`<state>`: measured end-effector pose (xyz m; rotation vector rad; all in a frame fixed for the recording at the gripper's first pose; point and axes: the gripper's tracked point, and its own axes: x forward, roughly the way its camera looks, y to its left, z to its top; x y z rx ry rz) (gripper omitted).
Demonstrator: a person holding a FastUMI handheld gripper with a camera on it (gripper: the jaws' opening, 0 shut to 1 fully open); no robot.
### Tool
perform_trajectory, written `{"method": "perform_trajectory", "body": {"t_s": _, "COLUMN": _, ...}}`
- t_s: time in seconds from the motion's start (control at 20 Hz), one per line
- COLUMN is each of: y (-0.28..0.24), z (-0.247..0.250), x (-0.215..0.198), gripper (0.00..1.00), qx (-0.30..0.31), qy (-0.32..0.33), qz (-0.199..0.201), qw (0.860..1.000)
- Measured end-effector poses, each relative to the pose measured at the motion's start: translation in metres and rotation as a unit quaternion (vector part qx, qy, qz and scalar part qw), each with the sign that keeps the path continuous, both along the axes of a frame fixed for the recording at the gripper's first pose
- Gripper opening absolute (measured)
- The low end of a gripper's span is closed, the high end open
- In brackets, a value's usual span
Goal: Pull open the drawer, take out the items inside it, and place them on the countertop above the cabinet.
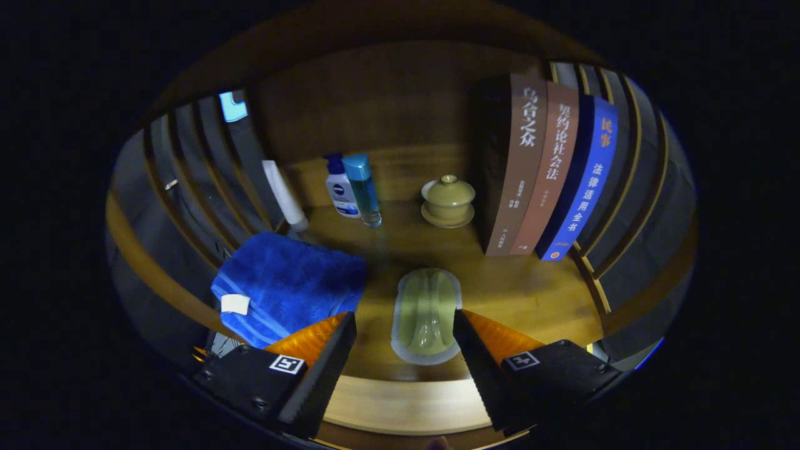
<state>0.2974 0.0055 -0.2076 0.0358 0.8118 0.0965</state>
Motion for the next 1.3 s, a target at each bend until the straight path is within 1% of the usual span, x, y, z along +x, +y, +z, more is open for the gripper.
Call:
{"method": "perform_trajectory", "body": {"t_s": 0.1, "y": 0.007, "z": 0.015, "x": -0.020, "gripper": 1.00, "qx": 0.016, "qy": -0.034, "qz": 0.006, "qw": 0.999}}
{"method": "perform_trajectory", "body": {"t_s": 0.3, "y": 0.007, "z": 0.042, "x": -0.065, "gripper": 1.00, "qx": 0.018, "qy": -0.101, "qz": 0.023, "qw": 0.994}}
{"method": "perform_trajectory", "body": {"t_s": 0.45, "y": 0.001, "z": 0.057, "x": -0.100, "gripper": 1.00, "qx": 0.006, "qy": -0.157, "qz": 0.026, "qw": 0.987}}
{"method": "perform_trajectory", "body": {"t_s": 0.6, "y": -0.003, "z": 0.070, "x": -0.140, "gripper": 1.00, "qx": -0.001, "qy": -0.205, "qz": 0.019, "qw": 0.979}}
{"method": "perform_trajectory", "body": {"t_s": 0.75, "y": -0.004, "z": 0.076, "x": -0.179, "gripper": 0.99, "qx": -0.009, "qy": -0.252, "qz": 0.014, "qw": 0.968}}
{"method": "perform_trajectory", "body": {"t_s": 0.95, "y": -0.003, "z": 0.057, "x": -0.227, "gripper": 0.99, "qx": 0.000, "qy": -0.286, "qz": 0.008, "qw": 0.958}}
{"method": "perform_trajectory", "body": {"t_s": 1.2, "y": -0.008, "z": 0.013, "x": -0.258, "gripper": 0.99, "qx": 0.013, "qy": -0.305, "qz": -0.023, "qw": 0.952}}
{"method": "perform_trajectory", "body": {"t_s": 1.3, "y": -0.007, "z": -0.003, "x": -0.266, "gripper": 0.99, "qx": 0.004, "qy": -0.306, "qz": -0.032, "qw": 0.951}}
